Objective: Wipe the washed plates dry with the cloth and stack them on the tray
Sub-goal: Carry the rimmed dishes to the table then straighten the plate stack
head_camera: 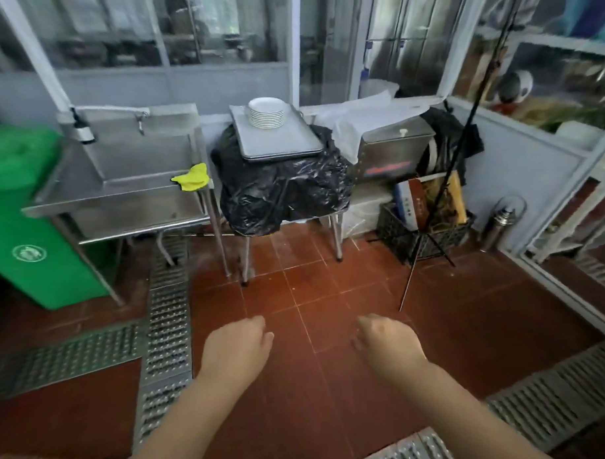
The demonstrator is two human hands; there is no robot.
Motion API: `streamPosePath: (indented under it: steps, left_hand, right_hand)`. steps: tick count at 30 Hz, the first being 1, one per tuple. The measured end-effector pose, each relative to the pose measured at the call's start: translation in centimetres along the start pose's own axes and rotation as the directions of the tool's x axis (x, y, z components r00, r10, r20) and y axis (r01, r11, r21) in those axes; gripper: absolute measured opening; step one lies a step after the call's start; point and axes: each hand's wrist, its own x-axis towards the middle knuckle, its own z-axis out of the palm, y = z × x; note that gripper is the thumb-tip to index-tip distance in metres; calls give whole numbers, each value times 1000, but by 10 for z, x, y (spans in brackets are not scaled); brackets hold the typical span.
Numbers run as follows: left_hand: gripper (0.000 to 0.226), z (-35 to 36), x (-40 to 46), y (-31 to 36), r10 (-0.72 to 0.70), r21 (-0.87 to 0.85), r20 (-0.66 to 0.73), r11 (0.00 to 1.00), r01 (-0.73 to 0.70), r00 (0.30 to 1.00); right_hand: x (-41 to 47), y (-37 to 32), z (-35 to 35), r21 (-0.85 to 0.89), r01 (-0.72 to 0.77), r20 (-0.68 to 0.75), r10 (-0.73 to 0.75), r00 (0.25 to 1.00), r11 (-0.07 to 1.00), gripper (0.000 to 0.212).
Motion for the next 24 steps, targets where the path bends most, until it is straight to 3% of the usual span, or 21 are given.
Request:
streamPosePath:
  steps: [11,24]
  left_hand:
    - [26,13,178,-83,-194,-29,16,981,194,981]
    - [25,-11,453,-189,-112,-48,-17,993,111,994]
  right_hand:
    - [232,-23,-9,21,129,21,-130,991,991,15]
    - [501,-77,-32,36,27,-22,-26,999,999,17]
